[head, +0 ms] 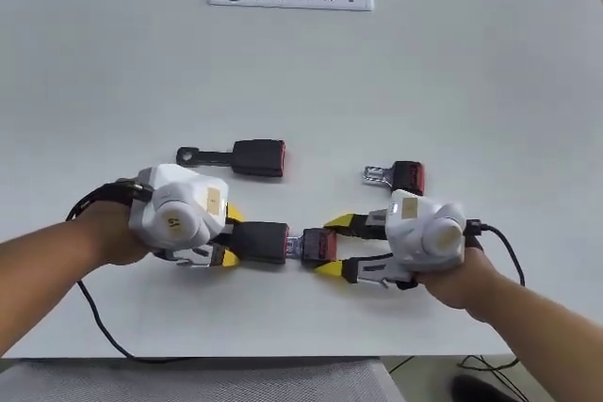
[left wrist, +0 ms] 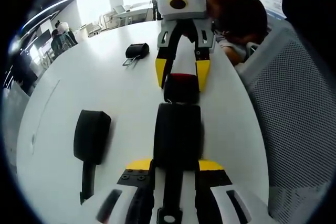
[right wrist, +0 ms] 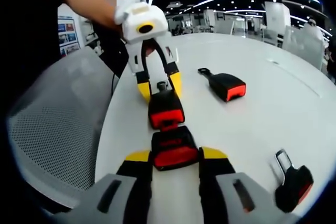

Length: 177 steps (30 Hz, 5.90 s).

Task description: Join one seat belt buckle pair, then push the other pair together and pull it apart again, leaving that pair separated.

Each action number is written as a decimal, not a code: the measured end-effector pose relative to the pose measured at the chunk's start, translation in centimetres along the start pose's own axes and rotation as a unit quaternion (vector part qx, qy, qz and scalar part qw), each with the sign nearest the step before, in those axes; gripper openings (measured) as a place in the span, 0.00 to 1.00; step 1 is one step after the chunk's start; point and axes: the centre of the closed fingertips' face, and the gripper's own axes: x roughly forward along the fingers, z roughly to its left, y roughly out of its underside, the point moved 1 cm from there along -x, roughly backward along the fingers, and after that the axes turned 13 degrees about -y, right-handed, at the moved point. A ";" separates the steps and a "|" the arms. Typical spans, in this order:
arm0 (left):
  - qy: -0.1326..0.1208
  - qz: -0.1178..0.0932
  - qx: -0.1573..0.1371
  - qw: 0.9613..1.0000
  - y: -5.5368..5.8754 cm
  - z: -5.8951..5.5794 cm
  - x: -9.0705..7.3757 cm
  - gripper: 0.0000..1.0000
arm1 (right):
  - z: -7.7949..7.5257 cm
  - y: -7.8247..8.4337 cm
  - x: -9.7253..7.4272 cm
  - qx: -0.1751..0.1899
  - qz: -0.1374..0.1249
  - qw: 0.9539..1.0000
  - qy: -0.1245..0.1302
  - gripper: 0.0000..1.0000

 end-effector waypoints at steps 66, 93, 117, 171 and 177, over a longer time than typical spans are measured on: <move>0.012 -0.076 -0.041 0.996 -0.1 0.1 -0.8 0.28 | 0.5 -0.6 0.7 -0.006 -0.022 1.000 0.011 0.32; 0.016 -0.079 -0.056 0.995 0.2 0.3 -0.6 0.29 | 0.4 -0.7 0.6 -0.008 -0.024 1.000 0.018 0.32; 0.018 -0.071 -0.190 0.979 -1.9 2.1 -3.4 0.64 | -0.8 -4.0 -2.3 0.026 -0.071 0.995 0.064 0.85; -0.030 -0.039 -0.061 0.997 -1.6 12.5 2.5 0.58 | -10.0 3.4 -12.8 0.040 0.033 0.997 0.056 0.67; -0.030 -0.043 -0.060 0.997 -1.7 12.7 2.9 0.53 | -10.1 3.3 -12.5 0.021 0.035 0.998 0.046 0.60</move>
